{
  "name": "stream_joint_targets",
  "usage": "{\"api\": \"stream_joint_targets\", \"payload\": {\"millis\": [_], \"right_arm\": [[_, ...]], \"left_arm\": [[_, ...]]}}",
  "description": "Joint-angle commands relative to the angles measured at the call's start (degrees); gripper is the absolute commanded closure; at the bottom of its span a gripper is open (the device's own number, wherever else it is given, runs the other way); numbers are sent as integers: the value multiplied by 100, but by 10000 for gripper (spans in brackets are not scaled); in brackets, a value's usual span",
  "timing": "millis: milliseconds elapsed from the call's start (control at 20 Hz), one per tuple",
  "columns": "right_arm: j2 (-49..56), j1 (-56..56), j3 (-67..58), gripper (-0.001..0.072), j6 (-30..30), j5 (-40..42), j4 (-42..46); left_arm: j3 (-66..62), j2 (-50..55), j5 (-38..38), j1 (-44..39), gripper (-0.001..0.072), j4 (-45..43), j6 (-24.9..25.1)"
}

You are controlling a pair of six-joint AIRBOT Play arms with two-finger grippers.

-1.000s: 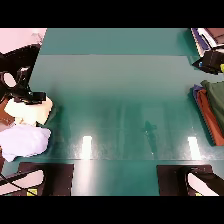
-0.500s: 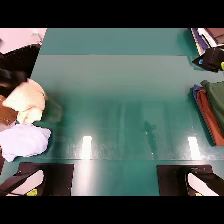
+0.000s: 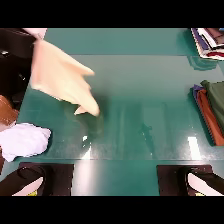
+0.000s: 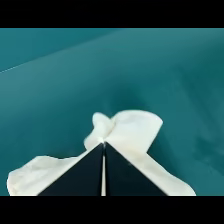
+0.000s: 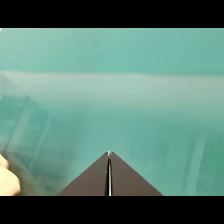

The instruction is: Fold the shirts.

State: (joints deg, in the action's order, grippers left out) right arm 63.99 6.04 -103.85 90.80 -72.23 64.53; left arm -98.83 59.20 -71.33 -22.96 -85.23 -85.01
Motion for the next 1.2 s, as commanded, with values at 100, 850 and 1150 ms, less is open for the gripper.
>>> {"api": "stream_joint_targets", "payload": {"millis": [100, 850, 1150], "right_arm": [[149, 7, -544, 695, -2, -192, -2], [151, -17, -540, 695, -2, -605, 11], [151, -17, -540, 695, -2, -601, 11]], "left_arm": [[-166, 1429, 866, -2000, 443, 48, 122], [-157, 3668, 101, 1746, 198, 1471, -608], [-160, 4465, 190, 1954, 197, 1665, -612]]}}
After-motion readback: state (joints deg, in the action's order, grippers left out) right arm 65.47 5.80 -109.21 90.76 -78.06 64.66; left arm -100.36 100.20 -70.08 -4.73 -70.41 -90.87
